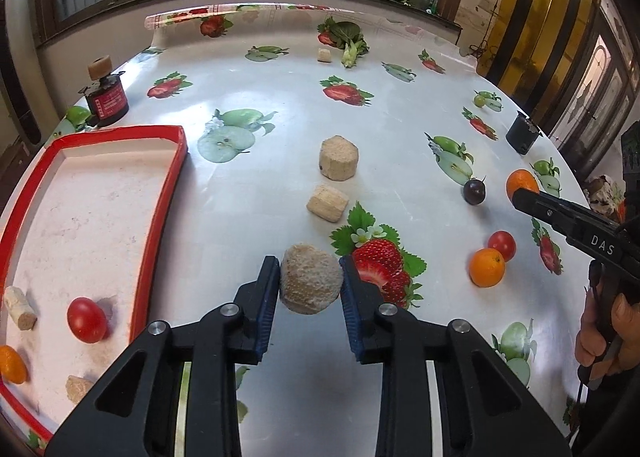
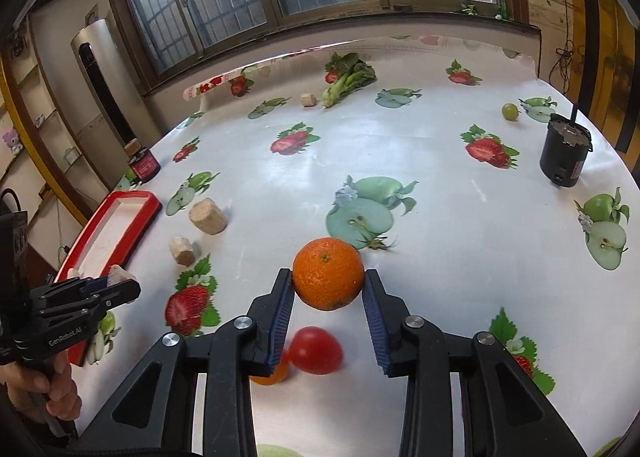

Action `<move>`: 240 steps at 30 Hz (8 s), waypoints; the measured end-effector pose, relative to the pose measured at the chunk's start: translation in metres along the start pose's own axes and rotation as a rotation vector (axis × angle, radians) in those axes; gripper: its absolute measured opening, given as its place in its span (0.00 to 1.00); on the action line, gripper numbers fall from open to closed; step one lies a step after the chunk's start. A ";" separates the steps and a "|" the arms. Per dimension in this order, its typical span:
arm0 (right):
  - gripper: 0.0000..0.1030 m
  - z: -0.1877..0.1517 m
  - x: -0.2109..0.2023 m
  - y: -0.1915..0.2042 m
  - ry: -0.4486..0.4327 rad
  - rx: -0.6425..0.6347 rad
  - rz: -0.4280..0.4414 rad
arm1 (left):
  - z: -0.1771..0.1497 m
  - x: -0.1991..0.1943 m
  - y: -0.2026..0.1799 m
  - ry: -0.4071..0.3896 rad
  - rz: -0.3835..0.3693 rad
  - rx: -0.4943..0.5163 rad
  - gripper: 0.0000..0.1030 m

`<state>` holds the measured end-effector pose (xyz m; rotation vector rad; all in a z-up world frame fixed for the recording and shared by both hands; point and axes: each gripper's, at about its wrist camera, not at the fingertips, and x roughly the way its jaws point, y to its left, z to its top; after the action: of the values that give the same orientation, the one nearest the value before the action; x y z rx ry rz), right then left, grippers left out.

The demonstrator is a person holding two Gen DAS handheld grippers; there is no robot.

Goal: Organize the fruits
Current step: 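Carry the orange with right tool while left tool carries the block over the tray, then open left tool to drop the tan block while right tool drops the orange in the tray, then move right tool toward a dark plum while left tool moves toward a tan square block, then close left tool on the tan square block while right tool closes on the plum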

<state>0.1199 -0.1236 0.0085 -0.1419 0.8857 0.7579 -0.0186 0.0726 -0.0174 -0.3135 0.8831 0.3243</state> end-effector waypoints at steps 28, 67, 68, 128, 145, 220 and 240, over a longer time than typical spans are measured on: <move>0.35 -0.012 0.022 0.139 0.062 -0.214 0.129 | -0.013 -0.053 0.086 -0.079 0.081 -0.132 0.27; 0.35 0.023 0.103 0.289 0.137 -0.385 0.268 | -0.001 -0.045 0.212 -0.055 0.184 -0.293 0.27; 0.35 0.023 0.106 0.292 0.143 -0.392 0.270 | 0.000 -0.042 0.215 -0.049 0.184 -0.298 0.27; 0.46 0.001 0.047 0.189 0.118 -0.265 0.181 | -0.011 -0.044 0.143 0.018 0.179 -0.240 0.53; 0.47 -0.008 0.016 0.118 0.092 -0.162 0.092 | -0.005 -0.040 0.094 0.023 0.126 -0.170 0.53; 0.27 0.012 0.042 0.025 0.060 -0.050 -0.060 | 0.027 0.035 0.001 0.034 -0.055 -0.006 0.30; 0.27 0.011 0.028 0.101 0.051 -0.143 0.037 | 0.017 -0.018 0.053 -0.042 0.017 -0.084 0.30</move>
<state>0.0722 -0.0298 0.0133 -0.2725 0.8840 0.8553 -0.0387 0.1252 0.0003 -0.3761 0.8321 0.3831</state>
